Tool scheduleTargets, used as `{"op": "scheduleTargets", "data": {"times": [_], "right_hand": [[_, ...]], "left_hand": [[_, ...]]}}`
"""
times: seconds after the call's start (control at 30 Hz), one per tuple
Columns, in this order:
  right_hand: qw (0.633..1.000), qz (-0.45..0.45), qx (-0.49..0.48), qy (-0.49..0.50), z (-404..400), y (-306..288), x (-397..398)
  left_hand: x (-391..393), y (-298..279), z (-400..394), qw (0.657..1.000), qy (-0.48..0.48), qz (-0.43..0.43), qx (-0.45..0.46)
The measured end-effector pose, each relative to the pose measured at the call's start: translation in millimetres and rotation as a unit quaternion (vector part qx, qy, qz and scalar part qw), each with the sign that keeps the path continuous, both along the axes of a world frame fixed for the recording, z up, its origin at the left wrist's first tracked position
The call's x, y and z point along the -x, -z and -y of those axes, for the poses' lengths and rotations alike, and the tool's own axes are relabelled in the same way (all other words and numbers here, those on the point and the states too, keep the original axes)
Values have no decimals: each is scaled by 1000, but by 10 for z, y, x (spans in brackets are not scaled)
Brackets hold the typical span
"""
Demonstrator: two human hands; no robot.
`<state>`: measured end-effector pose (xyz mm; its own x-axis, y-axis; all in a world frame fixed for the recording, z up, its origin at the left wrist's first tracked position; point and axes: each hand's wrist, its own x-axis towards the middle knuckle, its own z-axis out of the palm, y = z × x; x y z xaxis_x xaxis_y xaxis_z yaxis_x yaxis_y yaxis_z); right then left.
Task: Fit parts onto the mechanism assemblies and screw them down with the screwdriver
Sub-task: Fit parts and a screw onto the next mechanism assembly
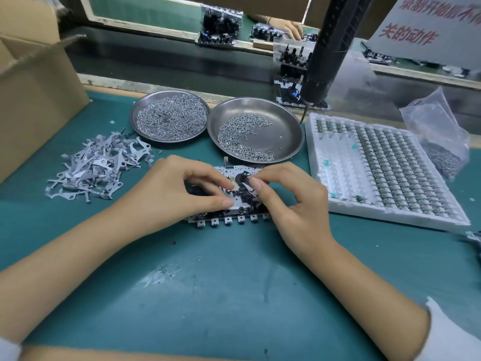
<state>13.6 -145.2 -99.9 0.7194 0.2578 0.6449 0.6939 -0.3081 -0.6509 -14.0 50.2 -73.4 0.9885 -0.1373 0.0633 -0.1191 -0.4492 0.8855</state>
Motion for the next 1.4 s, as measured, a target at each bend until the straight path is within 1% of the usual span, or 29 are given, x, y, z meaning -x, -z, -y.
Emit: {"op": "scheduleTargets", "data": {"times": [0.1, 0.17, 0.23, 0.27, 0.33, 0.37, 0.4, 0.47, 0.53, 0.57, 0.63, 0.73, 0.83, 1.0, 1.03, 1.07, 1.13, 1.17, 1.23, 1.3, 1.37, 1.4], "right_hand": [[1000, -4, -15, 19, -2, 0, -7], [1000, 2, -23, 21, -10, -1, -10], [999, 6, -30, 20, -13, 2, -15], [999, 6, -35, 21, -11, 3, -18], [999, 0, -43, 23, -10, 7, -25], [999, -4, -46, 22, -10, 8, -29], [999, -6, -48, 21, -10, 9, -33], [998, -9, -51, 18, -11, 11, -33], [999, -12, -52, 11, -10, 15, -36], [999, -12, -51, 7, -10, 16, -39], [999, -11, -47, 0, -12, 22, -46], [999, 0, -37, -3, -15, 26, -54], [999, 6, -35, -8, -15, 28, -45], [999, -8, -34, -10, -10, 22, -39], [999, -9, -33, -9, -9, 23, -41], [999, -7, -34, -7, -9, 23, -43], [999, -2, -35, 1, -4, 29, -48], [999, -1, -33, 6, -3, 32, -53], [1000, -2, -18, 17, -2, 27, -67], [999, 20, 20, 41, -2, -14, -109], [995, 34, 66, 70, -11, -106, -226], [992, 15, 93, 82, -19, -168, -308]], "left_hand": [[8, -13, 4, 999, 8, 46, -26], [-11, -22, -12, 995, -5, 87, -40], [-80, -24, -65, 986, -52, 150, -53], [-138, -31, -109, 976, -90, 187, -70], [-306, -57, -244, 948, -173, 229, -140], [-410, -71, -320, 935, -201, 224, -188], [-519, -79, -391, 925, -216, 200, -240], [-720, -92, -485, 908, -215, 119, -339], [-841, -96, -483, 900, -207, 43, -381], [-880, -85, -466, 898, -211, 26, -384], [-912, -67, -434, 894, -242, 36, -375], [-878, -53, -424, 886, -283, 88, -356], [-850, -23, -434, 877, -294, 122, -360], [-828, 10, -428, 874, -299, 147, -354], [-815, 2, -417, 880, -298, 159, -334], [-788, -16, -392, 895, -294, 172, -289], [-669, -52, -293, 927, -276, 189, -169], [-587, -55, -231, 935, -264, 198, -126], [-424, -31, -101, 948, -236, 207, -59], [-305, 14, 10, 957, -212, 198, 19], [-261, 62, 84, 959, -201, 191, 59], [-258, 88, 111, 960, -198, 188, 65]]}}
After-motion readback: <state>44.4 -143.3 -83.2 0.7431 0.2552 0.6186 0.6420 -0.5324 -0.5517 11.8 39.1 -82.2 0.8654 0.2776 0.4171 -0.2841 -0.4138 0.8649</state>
